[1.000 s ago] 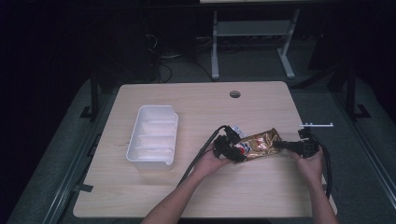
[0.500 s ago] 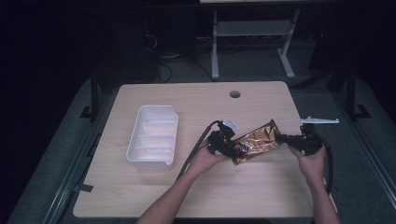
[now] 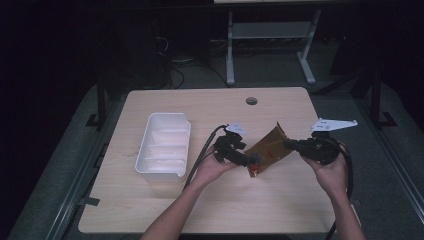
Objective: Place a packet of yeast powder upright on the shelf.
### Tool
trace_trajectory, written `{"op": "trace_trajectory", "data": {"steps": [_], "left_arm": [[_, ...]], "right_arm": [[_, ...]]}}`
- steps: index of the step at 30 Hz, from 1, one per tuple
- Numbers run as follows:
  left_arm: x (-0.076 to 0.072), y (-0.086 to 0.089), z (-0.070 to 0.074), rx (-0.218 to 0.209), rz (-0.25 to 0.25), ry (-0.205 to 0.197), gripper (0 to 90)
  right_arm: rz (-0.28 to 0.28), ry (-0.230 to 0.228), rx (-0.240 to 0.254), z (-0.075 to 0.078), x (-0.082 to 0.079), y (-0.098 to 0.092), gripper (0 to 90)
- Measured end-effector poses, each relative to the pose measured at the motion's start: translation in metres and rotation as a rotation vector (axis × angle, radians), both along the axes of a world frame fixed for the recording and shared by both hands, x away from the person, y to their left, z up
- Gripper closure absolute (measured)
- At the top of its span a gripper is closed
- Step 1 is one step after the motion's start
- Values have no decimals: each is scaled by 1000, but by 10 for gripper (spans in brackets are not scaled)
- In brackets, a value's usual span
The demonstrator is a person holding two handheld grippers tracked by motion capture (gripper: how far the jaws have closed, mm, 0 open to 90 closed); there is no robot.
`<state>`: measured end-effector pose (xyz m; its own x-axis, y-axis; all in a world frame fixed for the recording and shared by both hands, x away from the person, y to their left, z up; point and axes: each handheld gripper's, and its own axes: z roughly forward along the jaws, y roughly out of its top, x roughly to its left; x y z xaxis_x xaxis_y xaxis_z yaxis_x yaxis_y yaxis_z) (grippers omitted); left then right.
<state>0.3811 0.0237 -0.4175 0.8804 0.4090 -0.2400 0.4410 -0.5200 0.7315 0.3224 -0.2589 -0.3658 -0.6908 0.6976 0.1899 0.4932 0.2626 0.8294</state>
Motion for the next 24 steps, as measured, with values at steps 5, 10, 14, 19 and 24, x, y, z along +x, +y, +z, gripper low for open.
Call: {"op": "trace_trajectory", "data": {"steps": [5,10,14,19,24], "left_arm": [[1,8,0,-50,-23,21,238],[1,12,1,-93,-77,39,232],[-1,10,-1,-104,-123,60,236],[-3,6,-4,-106,-201,86,301],[-6,3,-9,-71,-257,92,536]], "right_arm": [[71,-52,-35,14,-8,13,895],[180,-90,-83,26,-16,26,895],[260,-108,-83,33,-22,29,894],[323,-97,-72,34,-22,29,893],[326,-54,-36,19,-14,24,891]]}}
